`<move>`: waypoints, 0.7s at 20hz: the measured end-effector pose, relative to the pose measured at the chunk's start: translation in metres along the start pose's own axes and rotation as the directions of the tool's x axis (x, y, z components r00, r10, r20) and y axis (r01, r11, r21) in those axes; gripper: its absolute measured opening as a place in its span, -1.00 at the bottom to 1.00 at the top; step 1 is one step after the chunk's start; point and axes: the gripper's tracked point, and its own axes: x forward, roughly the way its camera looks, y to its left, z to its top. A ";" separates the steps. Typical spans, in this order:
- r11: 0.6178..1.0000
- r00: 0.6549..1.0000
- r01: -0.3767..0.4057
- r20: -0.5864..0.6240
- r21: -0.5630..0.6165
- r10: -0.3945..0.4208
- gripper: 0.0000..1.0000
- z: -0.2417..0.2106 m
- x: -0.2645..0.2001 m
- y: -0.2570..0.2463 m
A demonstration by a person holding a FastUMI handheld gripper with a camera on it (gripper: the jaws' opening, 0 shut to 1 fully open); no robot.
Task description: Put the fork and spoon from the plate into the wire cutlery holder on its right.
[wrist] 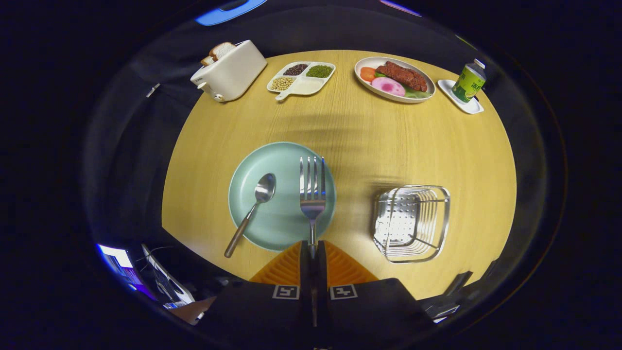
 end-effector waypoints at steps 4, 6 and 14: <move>0.999 0.999 0.011 -0.047 -0.038 -0.013 -0.84 -0.005 -0.029 -0.035; 0.998 0.996 0.028 -0.080 -0.055 -0.033 -0.84 -0.010 -0.036 -0.056; 0.990 0.959 0.024 -0.278 -0.135 -0.061 -0.84 -0.032 -0.029 -0.105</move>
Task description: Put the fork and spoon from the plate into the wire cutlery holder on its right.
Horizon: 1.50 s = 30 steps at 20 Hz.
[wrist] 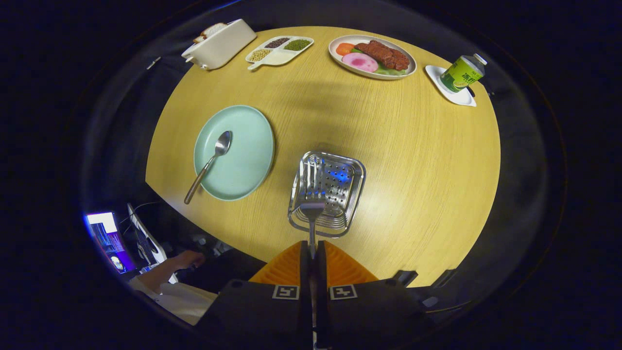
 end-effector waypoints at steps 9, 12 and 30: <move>0.999 0.989 -0.046 -0.142 0.022 0.049 -0.84 0.009 0.019 -0.002; 0.998 0.986 -0.055 -0.158 0.021 0.057 -0.72 0.009 0.018 0.000; 0.979 0.811 -0.099 0.584 0.180 -0.025 0.99 0.081 -0.137 0.033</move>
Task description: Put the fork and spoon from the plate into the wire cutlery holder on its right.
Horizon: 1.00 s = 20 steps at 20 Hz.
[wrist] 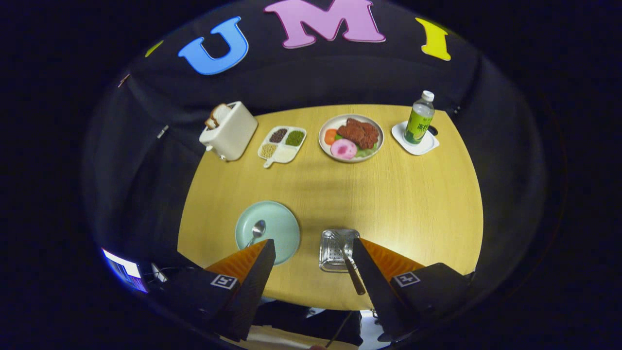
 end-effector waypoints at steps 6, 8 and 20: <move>0.994 0.971 0.073 0.224 0.077 -0.088 0.99 -0.003 0.005 0.033; 0.990 0.968 0.056 0.237 0.126 -0.085 0.99 -0.014 0.019 0.055; 0.997 0.997 0.016 -0.076 0.071 -0.011 0.97 -0.121 0.138 0.154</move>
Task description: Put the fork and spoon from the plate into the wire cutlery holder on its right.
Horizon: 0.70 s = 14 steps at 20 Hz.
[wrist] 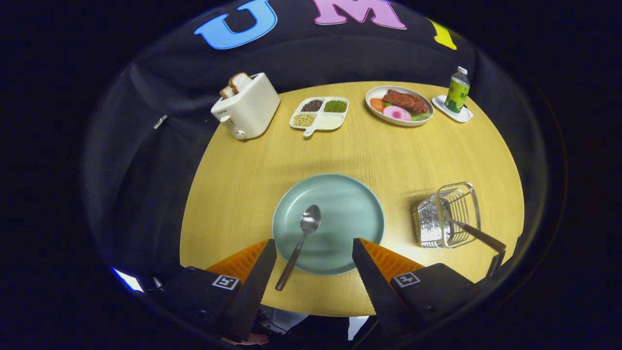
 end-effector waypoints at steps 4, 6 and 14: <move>1.000 0.994 0.013 -0.112 0.006 -0.012 0.95 -0.018 0.037 0.011; 0.999 0.989 0.034 -0.145 0.014 -0.032 0.84 -0.025 0.055 0.011; 0.989 0.951 0.115 -0.298 0.096 -0.082 0.54 -0.061 0.097 -0.002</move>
